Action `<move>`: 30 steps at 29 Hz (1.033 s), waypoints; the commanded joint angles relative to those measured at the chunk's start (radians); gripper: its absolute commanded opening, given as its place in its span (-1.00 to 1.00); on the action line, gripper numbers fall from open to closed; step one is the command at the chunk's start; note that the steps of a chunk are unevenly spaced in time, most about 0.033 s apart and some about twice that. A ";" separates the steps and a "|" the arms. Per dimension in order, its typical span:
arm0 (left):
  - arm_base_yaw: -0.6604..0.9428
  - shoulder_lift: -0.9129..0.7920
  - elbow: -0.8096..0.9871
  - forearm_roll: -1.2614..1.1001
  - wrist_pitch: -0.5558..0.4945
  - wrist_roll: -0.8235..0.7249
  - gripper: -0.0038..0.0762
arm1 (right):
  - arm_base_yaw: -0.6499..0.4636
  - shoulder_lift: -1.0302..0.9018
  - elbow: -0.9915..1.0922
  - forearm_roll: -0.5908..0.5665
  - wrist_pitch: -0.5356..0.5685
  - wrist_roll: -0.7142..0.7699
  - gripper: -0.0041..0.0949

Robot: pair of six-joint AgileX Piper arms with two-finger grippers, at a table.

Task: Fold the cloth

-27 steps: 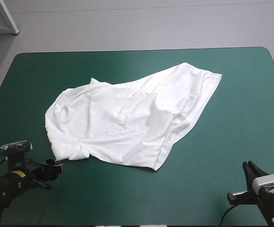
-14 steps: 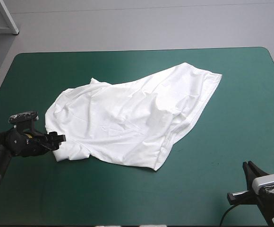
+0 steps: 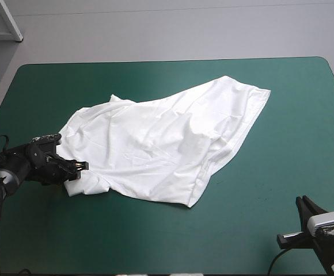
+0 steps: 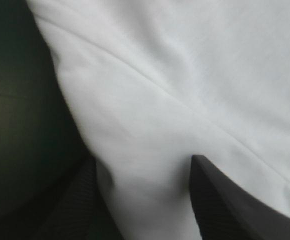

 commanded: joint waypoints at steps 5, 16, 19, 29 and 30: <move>-0.005 0.058 -0.029 -0.024 -0.017 0.032 0.09 | 0.004 0.012 -0.029 0.007 -0.077 -0.006 -0.74; -0.005 0.076 -0.029 -0.024 -0.023 0.099 -0.85 | 0.004 0.221 -0.107 -0.002 -0.069 0.028 -0.74; -0.005 0.076 -0.029 -0.024 -0.025 0.101 -0.85 | 0.004 0.414 -0.195 -0.016 -0.077 0.126 -0.74; -0.005 0.076 -0.029 -0.032 -0.034 0.105 -0.85 | -0.014 1.103 -0.790 -0.044 0.075 0.121 -0.32; -0.005 0.076 -0.029 -0.032 -0.034 0.105 -0.85 | -0.029 1.155 -0.855 -0.049 0.096 0.121 -0.26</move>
